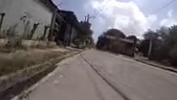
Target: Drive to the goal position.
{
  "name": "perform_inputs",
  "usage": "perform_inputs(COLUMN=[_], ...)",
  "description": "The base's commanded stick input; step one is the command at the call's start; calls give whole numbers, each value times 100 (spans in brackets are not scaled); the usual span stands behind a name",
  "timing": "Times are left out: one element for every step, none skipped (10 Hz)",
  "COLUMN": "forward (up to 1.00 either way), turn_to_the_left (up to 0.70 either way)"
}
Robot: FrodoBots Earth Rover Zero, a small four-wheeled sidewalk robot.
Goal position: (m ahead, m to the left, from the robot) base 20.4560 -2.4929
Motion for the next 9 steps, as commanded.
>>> perform_inputs(forward=[100, 100, 100, 100, 100, 100, 100, 100, 100], turn_to_the_left=[0, 0, 0, 0, 0, 0, 0, 0, 0])
